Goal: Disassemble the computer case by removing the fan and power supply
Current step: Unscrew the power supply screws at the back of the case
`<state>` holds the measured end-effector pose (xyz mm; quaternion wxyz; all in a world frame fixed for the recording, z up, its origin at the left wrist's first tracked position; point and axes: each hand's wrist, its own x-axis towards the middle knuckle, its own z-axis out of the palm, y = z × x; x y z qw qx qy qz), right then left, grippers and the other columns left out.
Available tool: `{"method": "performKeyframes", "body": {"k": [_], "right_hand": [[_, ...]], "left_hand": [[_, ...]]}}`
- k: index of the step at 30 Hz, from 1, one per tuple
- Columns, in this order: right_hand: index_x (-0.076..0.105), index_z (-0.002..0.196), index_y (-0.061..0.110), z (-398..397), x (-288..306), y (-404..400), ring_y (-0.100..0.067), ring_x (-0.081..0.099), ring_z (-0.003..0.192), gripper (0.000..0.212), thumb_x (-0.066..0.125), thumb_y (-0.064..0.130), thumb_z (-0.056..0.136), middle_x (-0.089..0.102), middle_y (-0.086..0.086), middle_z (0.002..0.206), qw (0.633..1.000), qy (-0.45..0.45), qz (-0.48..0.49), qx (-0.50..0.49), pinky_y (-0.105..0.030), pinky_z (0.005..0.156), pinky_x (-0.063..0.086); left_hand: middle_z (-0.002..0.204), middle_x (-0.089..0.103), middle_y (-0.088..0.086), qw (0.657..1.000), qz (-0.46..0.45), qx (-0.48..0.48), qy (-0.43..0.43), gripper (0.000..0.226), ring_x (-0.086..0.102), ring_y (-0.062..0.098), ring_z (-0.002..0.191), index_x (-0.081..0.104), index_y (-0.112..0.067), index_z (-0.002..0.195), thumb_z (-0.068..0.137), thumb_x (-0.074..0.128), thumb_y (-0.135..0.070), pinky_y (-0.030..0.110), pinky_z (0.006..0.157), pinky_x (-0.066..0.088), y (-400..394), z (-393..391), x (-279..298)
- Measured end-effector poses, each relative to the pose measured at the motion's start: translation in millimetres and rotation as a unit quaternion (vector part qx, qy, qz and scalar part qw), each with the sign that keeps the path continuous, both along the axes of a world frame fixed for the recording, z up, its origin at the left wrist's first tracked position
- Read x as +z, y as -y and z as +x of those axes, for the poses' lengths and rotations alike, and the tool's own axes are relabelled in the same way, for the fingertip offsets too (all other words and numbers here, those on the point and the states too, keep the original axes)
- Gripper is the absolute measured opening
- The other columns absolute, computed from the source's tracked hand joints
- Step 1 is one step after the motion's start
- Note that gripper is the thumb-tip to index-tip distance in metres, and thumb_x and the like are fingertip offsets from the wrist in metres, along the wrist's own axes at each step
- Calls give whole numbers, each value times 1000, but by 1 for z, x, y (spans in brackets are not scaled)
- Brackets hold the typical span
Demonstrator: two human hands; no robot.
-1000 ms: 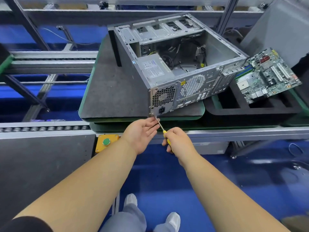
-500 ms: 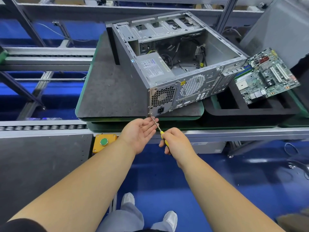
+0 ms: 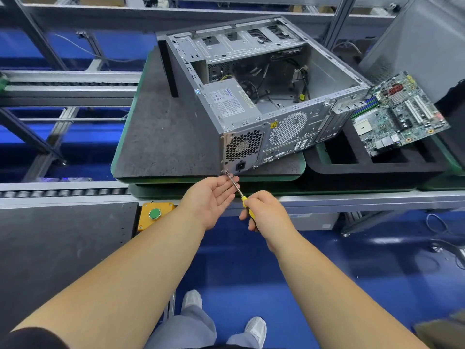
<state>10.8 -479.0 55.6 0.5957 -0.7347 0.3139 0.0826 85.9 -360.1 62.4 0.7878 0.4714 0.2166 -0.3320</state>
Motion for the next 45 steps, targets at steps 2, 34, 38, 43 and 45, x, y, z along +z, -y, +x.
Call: {"method": "performKeyframes", "body": {"k": [2,34,38,43,45], "right_hand": [[56,96,20,0,1,0,-15,52,57,11,46,24,97,72,-1,77,1000,-2,1,4,-32,58,42],[40,81,28,0,-2,-9,-14,48,61,25,61,26,94,57,2,73,982,39,-181,43,-28,49,37],[41,84,28,-2,-2,-12,-13,51,66,24,64,27,93,56,4,76,978,41,-202,35,-29,52,39],[47,94,24,1,-1,-13,-13,56,71,19,65,30,92,58,4,81,986,21,-162,28,-31,57,46],[49,93,26,2,1,-12,-14,60,73,18,64,34,92,62,3,83,991,10,-130,33,-30,57,45]], "left_hand": [[106,75,4,1000,2,-2,1,29,70,14,97,67,-9,112,98,42,-9,27,81,53,0,1,0],[84,72,1,979,199,-31,9,13,65,8,72,67,-14,86,96,59,-14,19,67,52,25,8,14],[92,73,5,981,191,-29,24,11,68,13,85,69,-11,94,97,58,-14,23,77,54,23,5,13],[92,74,3,979,193,-64,22,13,69,13,88,70,-10,94,93,65,-22,25,80,54,19,4,11],[85,73,2,976,203,-71,22,11,67,11,78,70,-10,91,92,66,-21,23,74,54,20,5,9]]}}
